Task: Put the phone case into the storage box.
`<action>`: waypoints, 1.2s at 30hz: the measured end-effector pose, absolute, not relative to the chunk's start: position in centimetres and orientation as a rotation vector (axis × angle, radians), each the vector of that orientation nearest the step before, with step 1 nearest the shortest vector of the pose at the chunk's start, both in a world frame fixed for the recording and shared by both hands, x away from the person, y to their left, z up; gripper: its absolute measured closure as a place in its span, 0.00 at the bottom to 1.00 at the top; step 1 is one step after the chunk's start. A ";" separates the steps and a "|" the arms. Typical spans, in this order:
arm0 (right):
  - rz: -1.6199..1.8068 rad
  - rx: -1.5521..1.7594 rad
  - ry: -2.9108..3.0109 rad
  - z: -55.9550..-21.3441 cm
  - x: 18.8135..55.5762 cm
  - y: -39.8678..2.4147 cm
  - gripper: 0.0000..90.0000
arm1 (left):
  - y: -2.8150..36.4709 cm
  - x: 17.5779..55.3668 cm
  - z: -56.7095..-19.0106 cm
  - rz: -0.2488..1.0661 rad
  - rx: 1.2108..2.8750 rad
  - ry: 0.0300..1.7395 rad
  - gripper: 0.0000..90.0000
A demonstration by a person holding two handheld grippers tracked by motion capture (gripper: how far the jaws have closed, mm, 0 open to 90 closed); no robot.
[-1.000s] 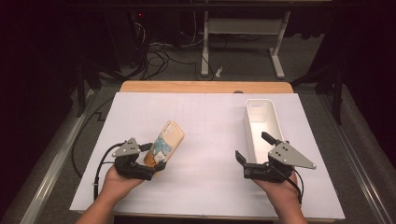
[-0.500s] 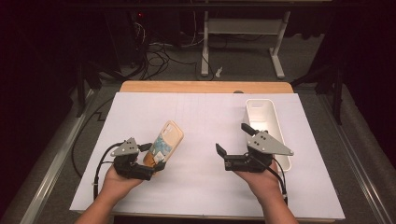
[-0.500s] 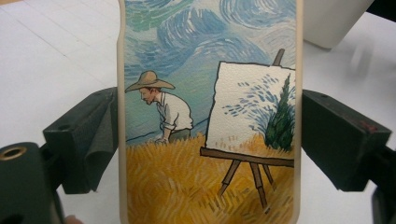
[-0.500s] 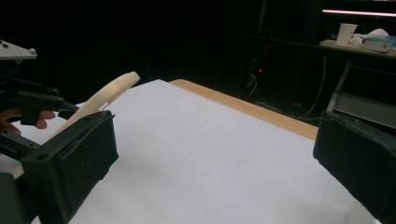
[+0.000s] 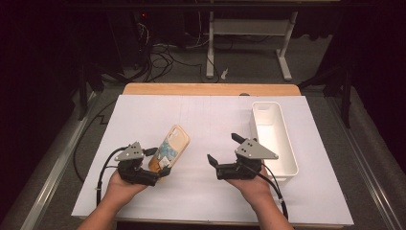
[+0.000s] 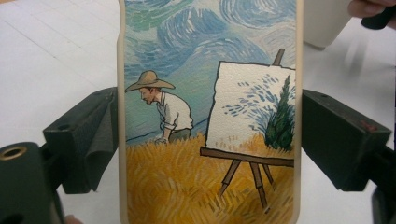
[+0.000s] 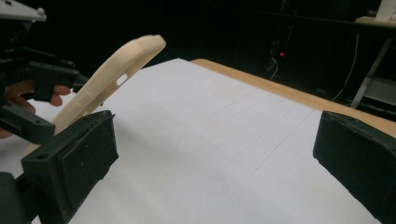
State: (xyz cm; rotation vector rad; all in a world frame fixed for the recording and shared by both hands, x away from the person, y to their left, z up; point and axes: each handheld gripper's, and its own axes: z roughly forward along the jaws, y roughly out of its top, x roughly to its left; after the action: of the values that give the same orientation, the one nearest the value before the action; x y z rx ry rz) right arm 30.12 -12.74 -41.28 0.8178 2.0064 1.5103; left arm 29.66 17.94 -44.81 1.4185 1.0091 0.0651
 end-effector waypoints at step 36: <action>1.470 0.852 2.109 -44.8 30.6 -11.8 0.00 | 16.9 27.3 -44.3 -0.255 1.512 0.752 0.14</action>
State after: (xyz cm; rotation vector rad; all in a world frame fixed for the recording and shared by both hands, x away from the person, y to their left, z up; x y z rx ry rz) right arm 30.60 -11.79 -44.78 0.8518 2.1086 1.4695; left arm 27.31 16.88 -44.28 1.5117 0.7517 -0.2552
